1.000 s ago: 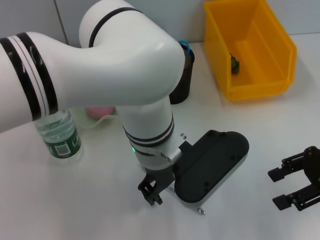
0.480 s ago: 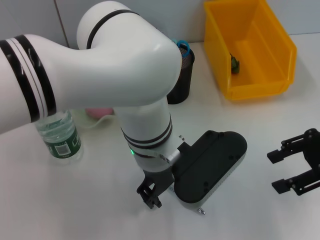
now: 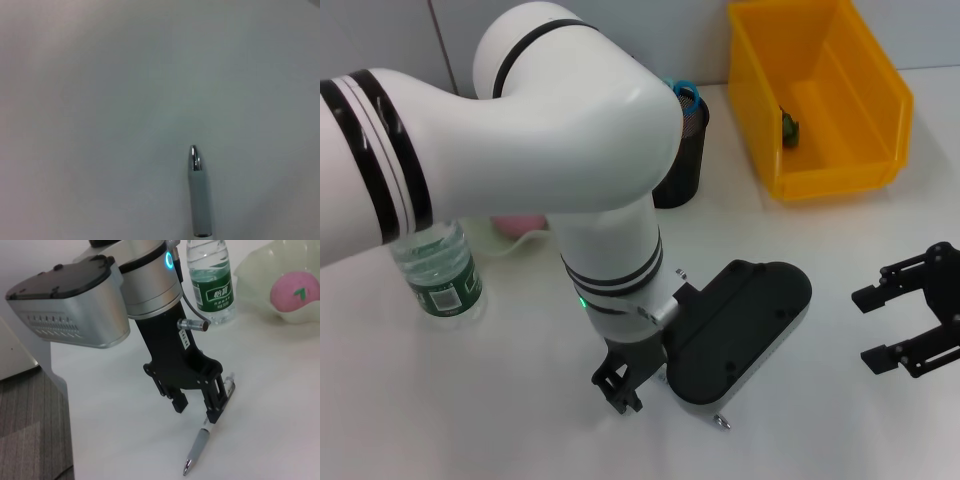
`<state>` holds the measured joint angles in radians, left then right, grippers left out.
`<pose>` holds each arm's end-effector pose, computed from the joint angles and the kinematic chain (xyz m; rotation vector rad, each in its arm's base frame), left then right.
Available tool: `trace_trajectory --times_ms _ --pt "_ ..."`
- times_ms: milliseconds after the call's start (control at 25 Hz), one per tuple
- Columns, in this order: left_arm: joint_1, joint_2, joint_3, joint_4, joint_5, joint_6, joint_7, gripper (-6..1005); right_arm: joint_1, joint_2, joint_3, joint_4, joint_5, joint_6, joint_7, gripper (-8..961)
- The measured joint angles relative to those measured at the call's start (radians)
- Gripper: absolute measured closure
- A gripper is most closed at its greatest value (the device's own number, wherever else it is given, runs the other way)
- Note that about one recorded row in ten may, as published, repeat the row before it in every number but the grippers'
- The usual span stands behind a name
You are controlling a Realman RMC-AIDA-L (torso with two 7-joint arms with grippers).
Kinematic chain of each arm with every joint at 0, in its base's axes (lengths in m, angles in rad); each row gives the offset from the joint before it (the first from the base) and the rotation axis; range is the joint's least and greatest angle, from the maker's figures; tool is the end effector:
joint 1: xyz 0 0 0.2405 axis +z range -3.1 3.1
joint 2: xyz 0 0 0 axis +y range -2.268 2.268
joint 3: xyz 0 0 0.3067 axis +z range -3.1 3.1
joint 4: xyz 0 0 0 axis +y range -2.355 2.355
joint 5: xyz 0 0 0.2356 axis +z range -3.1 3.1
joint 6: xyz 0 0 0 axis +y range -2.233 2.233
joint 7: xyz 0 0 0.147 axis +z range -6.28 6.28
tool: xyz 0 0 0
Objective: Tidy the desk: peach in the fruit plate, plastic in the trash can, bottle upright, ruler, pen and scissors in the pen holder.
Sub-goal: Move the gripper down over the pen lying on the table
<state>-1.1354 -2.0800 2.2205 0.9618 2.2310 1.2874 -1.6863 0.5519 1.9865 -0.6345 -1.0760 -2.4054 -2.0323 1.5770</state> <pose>-0.0901 0.3688 -0.1920 2.4607 -1.2259 -0.8829 0.3099 0.3464 0.0776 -3.0626 0.5606 0.1063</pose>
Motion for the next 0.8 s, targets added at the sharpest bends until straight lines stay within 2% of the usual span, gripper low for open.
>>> trace_trajectory --times_ms 240,600,800 --pt "-0.002 0.000 0.007 0.000 0.002 -0.022 -0.003 423 0.017 0.002 -0.005 -0.001 0.000 0.000 0.000 204" --pt "0.000 0.000 0.028 -0.009 0.006 -0.044 -0.014 448 0.030 0.025 -0.042 -0.034 -0.005 0.003 0.004 205" --pt "0.001 0.000 0.032 -0.020 0.007 -0.045 -0.014 462 0.037 0.027 -0.055 -0.036 -0.006 0.005 0.009 205"
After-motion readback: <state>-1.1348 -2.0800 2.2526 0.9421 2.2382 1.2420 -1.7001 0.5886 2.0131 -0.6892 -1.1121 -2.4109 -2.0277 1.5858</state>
